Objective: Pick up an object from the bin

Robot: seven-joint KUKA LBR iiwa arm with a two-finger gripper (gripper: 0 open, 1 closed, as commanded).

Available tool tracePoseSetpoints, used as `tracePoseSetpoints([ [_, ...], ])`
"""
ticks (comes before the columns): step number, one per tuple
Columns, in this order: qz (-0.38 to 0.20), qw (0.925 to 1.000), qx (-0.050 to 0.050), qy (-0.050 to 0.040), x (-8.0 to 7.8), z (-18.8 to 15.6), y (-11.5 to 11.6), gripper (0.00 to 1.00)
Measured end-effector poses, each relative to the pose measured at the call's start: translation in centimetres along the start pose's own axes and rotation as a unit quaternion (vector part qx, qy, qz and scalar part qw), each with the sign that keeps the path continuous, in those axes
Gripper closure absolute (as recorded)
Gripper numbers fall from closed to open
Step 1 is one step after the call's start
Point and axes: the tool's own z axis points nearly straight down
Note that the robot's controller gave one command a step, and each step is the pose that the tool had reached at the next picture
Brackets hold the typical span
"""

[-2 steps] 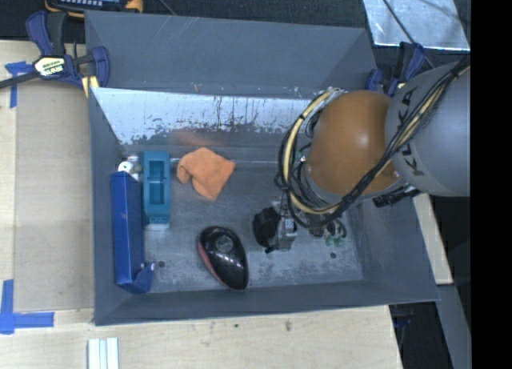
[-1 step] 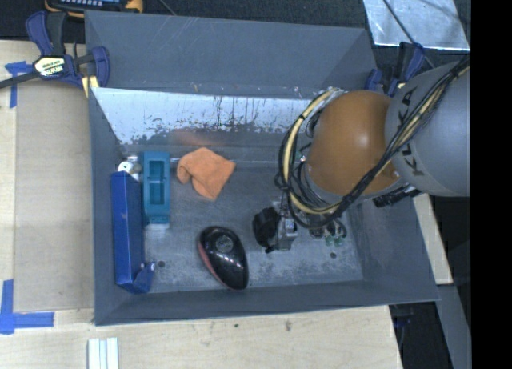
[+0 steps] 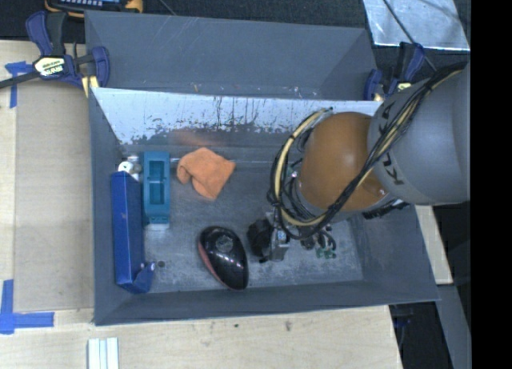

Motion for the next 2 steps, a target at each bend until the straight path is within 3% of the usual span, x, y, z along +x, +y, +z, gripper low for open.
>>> tracePoseSetpoints([
  [1, -0.002, 1.0, 0.0, 0.0014, -0.1, -1.3, 0.0, 1.0],
  [2, 0.0, 1.0, -0.004, -0.0006, -3.8, 0.6, -5.6, 1.0],
])
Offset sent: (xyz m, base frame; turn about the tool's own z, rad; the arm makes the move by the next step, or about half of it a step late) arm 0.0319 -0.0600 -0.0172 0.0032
